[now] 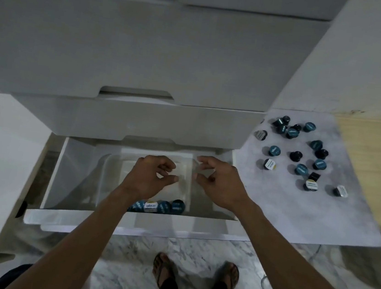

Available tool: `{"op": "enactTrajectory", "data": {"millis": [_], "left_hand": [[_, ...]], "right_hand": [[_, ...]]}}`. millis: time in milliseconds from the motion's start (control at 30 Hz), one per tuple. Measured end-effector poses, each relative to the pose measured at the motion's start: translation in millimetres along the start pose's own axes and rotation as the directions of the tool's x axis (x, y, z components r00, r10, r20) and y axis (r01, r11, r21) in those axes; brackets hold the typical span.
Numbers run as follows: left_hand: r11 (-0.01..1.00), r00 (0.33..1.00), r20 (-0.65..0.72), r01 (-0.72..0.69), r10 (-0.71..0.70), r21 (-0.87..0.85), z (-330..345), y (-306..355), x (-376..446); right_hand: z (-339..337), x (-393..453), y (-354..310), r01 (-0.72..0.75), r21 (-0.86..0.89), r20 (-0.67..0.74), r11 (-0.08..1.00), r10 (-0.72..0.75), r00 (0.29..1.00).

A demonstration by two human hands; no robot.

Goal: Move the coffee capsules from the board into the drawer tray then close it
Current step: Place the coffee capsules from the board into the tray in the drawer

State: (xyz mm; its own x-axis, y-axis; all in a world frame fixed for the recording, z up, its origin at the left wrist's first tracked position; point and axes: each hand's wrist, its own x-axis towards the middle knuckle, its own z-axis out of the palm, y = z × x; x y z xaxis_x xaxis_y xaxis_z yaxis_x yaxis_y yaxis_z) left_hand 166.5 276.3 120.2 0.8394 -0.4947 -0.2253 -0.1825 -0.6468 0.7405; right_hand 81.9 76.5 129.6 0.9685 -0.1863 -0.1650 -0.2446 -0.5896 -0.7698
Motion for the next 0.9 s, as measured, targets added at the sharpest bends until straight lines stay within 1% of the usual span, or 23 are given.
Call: {"op": "enactTrajectory", "data": {"millis": [133,233,300,400,467,533,667,767,900], "left_hand": [[0.993,0.989,-0.123,-0.096,0.086,-0.075,20.0,58.8,-1.1],[0.977,0.972,-0.172,-0.179,0.158,-0.113,48.6,114.4,3.0],[0.968,0.963,-0.19,-0.216,0.19,-0.129,76.0,152.0,11.1],[0.96,0.96,-0.198,-0.23,0.197,-0.158,133.6,200.9,26.6],[0.962,0.965,-0.187,-0.217,0.185,-0.164,181.4,223.7,37.5],[0.974,0.973,-0.175,-0.175,0.149,-0.146,230.8,236.2,47.9],[0.99,0.985,-0.168,-0.063,0.041,-0.126,321.0,236.7,63.1],[0.998,0.983,-0.182,-0.001,-0.011,-0.07,369.3,231.0,73.1],[0.999,0.974,-0.223,0.039,-0.037,0.003,402.3,221.2,89.1]], "right_hand": [[-49.2,-22.8,12.1,0.015,0.086,-0.159,0.996,-0.001,0.987],[-99.9,-41.0,36.1,0.017,0.14,-0.244,0.99,0.018,0.97],[-138.1,-53.7,61.8,0.007,0.162,-0.293,0.987,0.041,0.955],[-194.3,-71.1,120.5,-0.038,0.151,-0.344,0.988,0.088,0.935],[-228.3,-80.1,168.1,-0.093,0.122,-0.37,0.988,0.133,0.92],[-255.8,-87.0,214.8,-0.162,0.101,-0.383,0.982,0.189,0.904],[-283.5,-93.1,290.2,-0.283,0.04,-0.364,0.958,0.278,0.889],[-279.7,-88.2,328.3,-0.275,0.008,-0.331,0.961,0.262,0.906],[-258.9,-76.1,360.1,-0.24,-0.014,-0.273,0.971,0.228,0.935]]}}
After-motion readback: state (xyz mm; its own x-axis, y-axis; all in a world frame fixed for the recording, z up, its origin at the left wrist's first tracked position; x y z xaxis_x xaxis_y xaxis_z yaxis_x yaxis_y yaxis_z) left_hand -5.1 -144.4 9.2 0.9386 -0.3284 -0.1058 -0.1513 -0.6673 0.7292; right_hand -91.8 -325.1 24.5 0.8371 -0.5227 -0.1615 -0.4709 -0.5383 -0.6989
